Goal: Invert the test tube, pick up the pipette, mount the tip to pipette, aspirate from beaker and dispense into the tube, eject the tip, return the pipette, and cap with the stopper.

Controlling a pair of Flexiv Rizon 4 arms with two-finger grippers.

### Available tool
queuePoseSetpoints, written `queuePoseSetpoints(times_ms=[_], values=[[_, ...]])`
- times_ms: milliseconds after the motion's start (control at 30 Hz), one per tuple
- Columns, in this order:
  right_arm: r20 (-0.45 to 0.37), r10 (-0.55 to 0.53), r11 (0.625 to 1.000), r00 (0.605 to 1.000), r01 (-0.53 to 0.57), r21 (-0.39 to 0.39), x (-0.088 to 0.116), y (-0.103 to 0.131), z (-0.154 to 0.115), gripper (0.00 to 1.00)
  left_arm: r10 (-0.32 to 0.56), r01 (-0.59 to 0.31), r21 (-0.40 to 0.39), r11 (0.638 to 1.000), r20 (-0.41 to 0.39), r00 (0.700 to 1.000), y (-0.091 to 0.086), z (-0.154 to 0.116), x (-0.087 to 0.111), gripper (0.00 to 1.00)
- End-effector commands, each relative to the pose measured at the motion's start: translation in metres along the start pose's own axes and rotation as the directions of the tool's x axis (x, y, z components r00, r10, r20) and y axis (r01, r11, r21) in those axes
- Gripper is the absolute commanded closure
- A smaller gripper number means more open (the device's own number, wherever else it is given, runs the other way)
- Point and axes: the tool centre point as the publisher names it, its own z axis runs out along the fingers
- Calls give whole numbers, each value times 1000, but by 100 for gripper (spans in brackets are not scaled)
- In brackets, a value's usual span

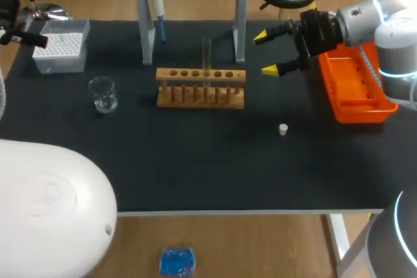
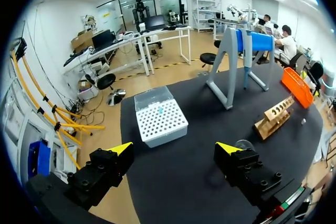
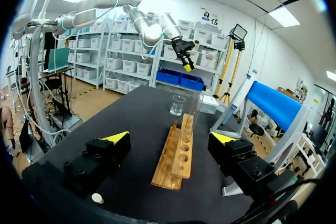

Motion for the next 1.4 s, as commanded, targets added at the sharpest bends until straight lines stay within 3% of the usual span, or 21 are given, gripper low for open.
queuePoseSetpoints(times_ms=[33,367,800,1400], values=[[0,-1,1000,1000,1,1,0,0,0,0,-1,1,-11,1000,7,1000,-1,0,0,0],[0,-1,1000,1000,1,1,0,0,0,0,-1,1,-11,1000,7,1000,-1,0,0,0],[0,-1,1000,1000,1,1,0,0,0,0,-128,128,12,992,90,988,-16,80,-8,0],[0,-1,1000,1000,1,1,0,0,0,0,-210,216,-18,976,155,965,-45,153,-22,0]])
